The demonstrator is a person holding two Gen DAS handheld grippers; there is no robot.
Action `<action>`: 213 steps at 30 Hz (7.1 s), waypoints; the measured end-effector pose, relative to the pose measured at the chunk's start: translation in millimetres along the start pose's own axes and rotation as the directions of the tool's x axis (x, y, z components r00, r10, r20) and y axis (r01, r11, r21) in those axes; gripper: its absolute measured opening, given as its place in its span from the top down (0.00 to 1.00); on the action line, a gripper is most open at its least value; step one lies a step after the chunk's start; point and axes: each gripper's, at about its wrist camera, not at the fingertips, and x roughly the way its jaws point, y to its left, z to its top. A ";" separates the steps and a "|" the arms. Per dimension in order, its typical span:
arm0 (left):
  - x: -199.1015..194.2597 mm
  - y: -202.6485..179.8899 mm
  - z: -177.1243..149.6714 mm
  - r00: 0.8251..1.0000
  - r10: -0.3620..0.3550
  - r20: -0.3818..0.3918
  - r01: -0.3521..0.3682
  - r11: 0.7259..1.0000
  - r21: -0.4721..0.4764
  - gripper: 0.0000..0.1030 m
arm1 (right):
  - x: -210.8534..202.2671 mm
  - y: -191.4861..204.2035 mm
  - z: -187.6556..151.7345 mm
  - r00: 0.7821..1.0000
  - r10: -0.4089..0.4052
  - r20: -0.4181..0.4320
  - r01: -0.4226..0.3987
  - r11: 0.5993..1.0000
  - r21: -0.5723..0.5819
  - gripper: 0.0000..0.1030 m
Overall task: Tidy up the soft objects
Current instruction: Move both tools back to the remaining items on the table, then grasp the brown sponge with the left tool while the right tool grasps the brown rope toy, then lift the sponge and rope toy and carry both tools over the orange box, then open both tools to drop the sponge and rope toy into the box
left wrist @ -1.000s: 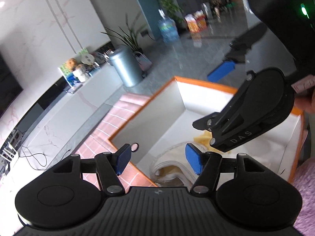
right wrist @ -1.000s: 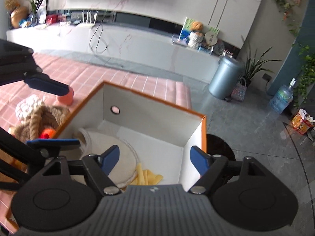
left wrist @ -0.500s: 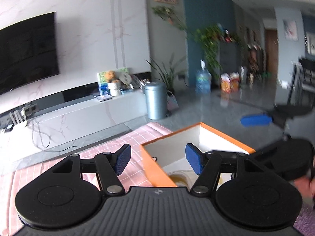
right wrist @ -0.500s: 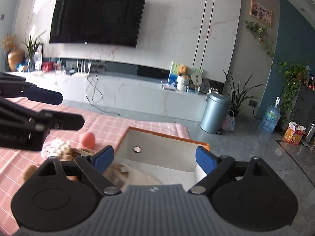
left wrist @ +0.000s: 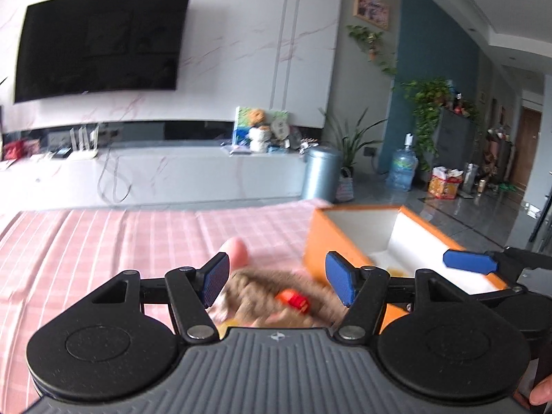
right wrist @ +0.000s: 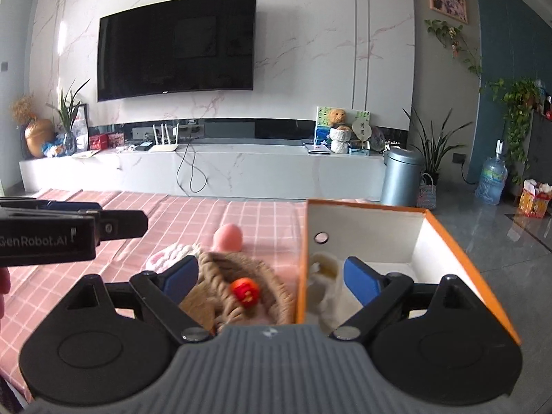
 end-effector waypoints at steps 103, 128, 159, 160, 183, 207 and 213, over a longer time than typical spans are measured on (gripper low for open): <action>-9.6 86.0 -59.9 0.993 -0.090 -0.071 0.060 0.937 -0.344 0.64 | 1.1 70.8 105.9 0.990 0.131 0.059 -0.118 0.976 -0.185 0.96; 5.6 93.3 -82.4 0.965 -0.013 -0.261 -0.081 0.935 -0.345 0.64 | 104.0 70.0 -17.0 0.867 0.268 -0.419 -0.310 0.950 -0.034 0.52; -25.3 75.1 -48.9 0.983 -0.026 -0.181 -0.038 0.940 -0.338 0.64 | 17.2 26.6 31.2 0.944 0.277 -0.179 -0.282 0.960 -0.002 0.89; -26.4 71.8 -45.1 0.984 -0.033 -0.173 -0.028 0.942 -0.335 0.64 | 14.0 21.8 35.1 0.946 0.272 -0.175 -0.276 0.961 -0.003 0.89; 40.3 -28.8 46.8 0.957 -0.271 -0.101 0.248 0.949 -0.196 0.64 | 13.3 -95.5 92.6 0.987 -0.013 -0.162 -0.016 0.985 -0.174 0.89; 200.1 -90.0 24.7 0.854 -0.332 -0.401 0.292 0.943 -0.160 0.64 | 178.1 -153.5 35.1 0.845 -0.151 -0.512 -0.021 0.949 -0.314 0.88; 222.0 -91.0 18.3 0.823 -0.341 -0.455 0.278 0.939 -0.201 0.64 | 193.7 -155.0 20.7 0.827 -0.162 -0.538 -0.047 0.934 -0.354 0.86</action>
